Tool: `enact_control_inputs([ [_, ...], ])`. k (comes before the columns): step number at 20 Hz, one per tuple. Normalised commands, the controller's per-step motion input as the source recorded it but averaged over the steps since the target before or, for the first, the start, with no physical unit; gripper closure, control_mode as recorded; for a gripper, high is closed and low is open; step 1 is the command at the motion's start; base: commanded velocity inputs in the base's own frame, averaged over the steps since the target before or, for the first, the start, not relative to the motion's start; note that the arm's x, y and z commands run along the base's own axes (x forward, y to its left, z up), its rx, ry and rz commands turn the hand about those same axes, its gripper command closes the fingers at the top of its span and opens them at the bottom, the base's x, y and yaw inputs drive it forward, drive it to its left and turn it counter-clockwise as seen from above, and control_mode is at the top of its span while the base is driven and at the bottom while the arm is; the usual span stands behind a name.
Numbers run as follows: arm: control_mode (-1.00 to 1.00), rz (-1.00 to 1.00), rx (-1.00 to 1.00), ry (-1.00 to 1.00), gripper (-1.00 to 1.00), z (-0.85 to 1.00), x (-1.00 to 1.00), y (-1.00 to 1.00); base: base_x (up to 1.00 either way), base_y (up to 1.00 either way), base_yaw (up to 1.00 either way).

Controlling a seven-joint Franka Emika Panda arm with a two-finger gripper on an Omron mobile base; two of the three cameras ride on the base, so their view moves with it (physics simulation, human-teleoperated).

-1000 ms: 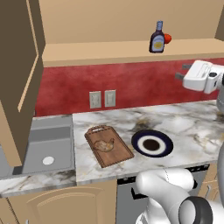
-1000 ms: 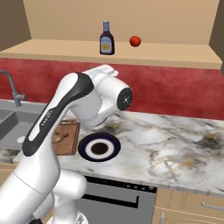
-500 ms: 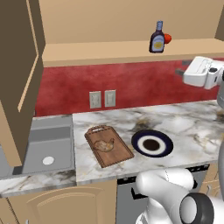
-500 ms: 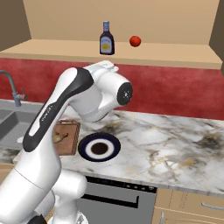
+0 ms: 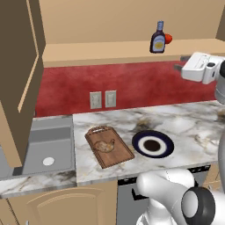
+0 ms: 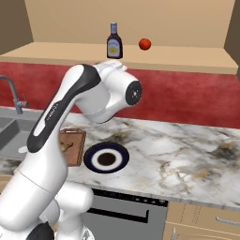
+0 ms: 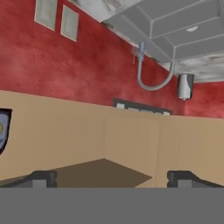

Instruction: Pick the chicken drumstick from the plate and place it on the cutting board. Then pick the condiment bottle from the cabinet and place it next to the cutting board.

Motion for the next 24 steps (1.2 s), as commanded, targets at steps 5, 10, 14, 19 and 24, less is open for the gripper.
enact_control_inputs([
  [5,-1.00,0.00,0.00,0.00,-1.00,0.10,0.13,0.00,0.00,0.00,0.00],
  [10,-1.00,0.00,0.01,0.00,-1.00,0.10,0.09,0.00,0.00,0.00,0.00],
  [14,-1.00,0.00,0.01,0.00,-1.00,0.10,0.07,0.00,0.00,0.00,0.00],
  [19,-1.00,0.00,0.00,0.00,-1.00,0.08,0.08,0.00,0.00,0.00,0.00],
  [24,-1.00,0.00,0.00,0.00,-1.00,0.08,0.09,0.00,0.00,0.00,0.00],
])
